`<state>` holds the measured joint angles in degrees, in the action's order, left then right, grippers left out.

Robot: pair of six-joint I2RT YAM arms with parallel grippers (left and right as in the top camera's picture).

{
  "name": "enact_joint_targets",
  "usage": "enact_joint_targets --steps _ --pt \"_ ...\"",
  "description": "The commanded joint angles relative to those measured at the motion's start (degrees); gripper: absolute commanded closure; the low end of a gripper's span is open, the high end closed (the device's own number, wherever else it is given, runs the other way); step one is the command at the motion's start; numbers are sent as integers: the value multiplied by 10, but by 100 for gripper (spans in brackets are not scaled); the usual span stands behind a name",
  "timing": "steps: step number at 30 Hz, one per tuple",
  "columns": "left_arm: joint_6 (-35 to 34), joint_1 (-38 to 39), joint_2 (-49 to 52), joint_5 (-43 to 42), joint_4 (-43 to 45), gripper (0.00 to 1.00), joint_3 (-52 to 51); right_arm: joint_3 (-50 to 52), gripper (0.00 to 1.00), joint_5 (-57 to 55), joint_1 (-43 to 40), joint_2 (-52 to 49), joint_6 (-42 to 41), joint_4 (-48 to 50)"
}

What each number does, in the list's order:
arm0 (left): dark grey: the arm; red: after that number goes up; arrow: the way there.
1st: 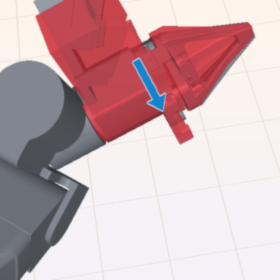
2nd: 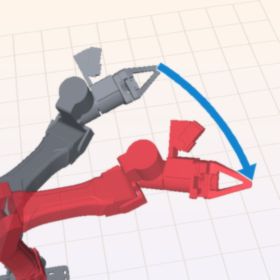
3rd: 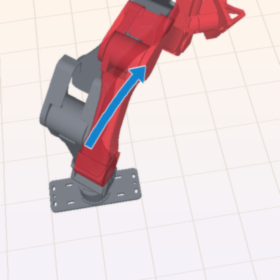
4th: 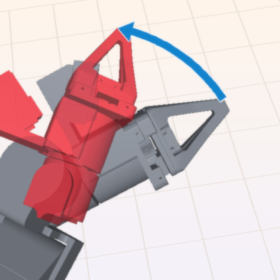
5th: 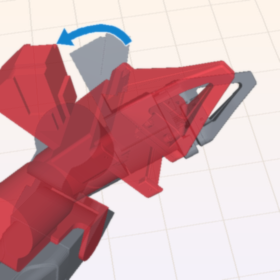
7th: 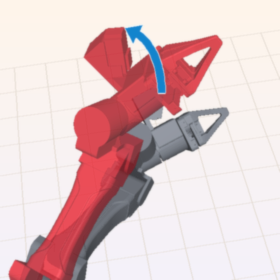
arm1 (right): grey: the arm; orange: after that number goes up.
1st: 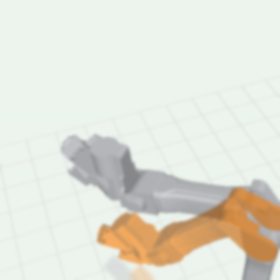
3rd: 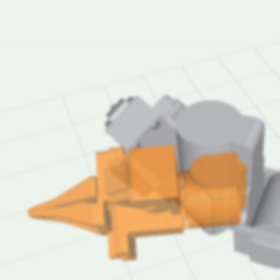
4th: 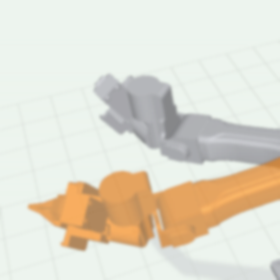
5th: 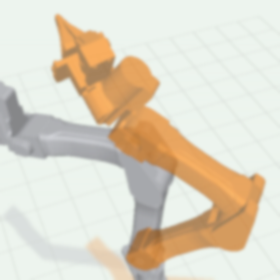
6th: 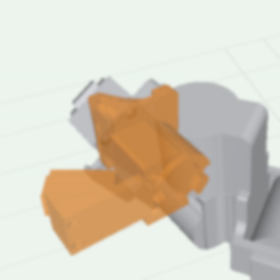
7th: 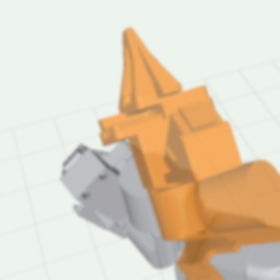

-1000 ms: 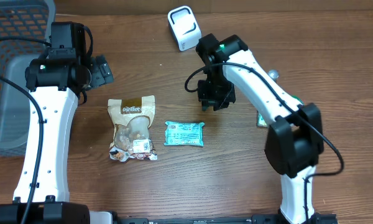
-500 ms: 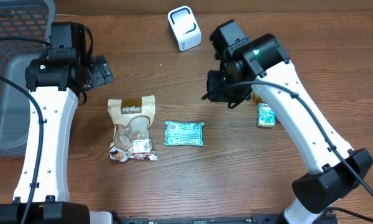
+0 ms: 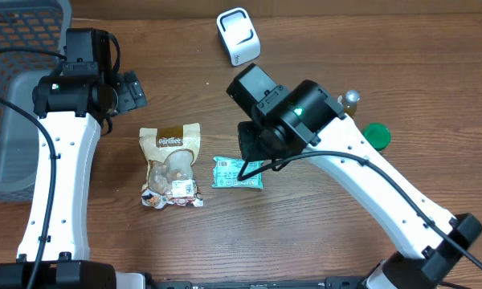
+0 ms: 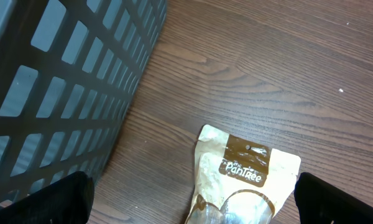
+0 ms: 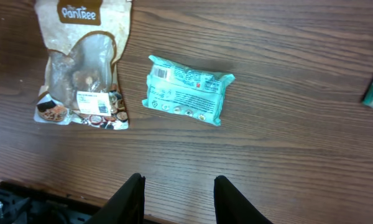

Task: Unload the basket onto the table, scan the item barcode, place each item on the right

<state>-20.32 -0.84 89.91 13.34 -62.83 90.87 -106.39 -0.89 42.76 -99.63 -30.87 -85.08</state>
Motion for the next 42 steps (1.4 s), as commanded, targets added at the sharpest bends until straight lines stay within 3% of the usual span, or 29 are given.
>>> enact_joint_targets --steps 1,23,26,30,42 --pt "15 1 -2 5 0 1 3 24 66 -17 -3 14 -9 10" --pt "15 1 -2 5 0 0 3 283 64 25 -29 14 -52 259" --pt "15 1 -2 5 0 0 3 318 57 37 -42 14 -52 301" --pt "15 1 -2 5 0 0 3 362 52 85 -70 14 -52 353" --pt "15 1 -2 5 0 0 3 493 51 224 -136 13 -51 529"
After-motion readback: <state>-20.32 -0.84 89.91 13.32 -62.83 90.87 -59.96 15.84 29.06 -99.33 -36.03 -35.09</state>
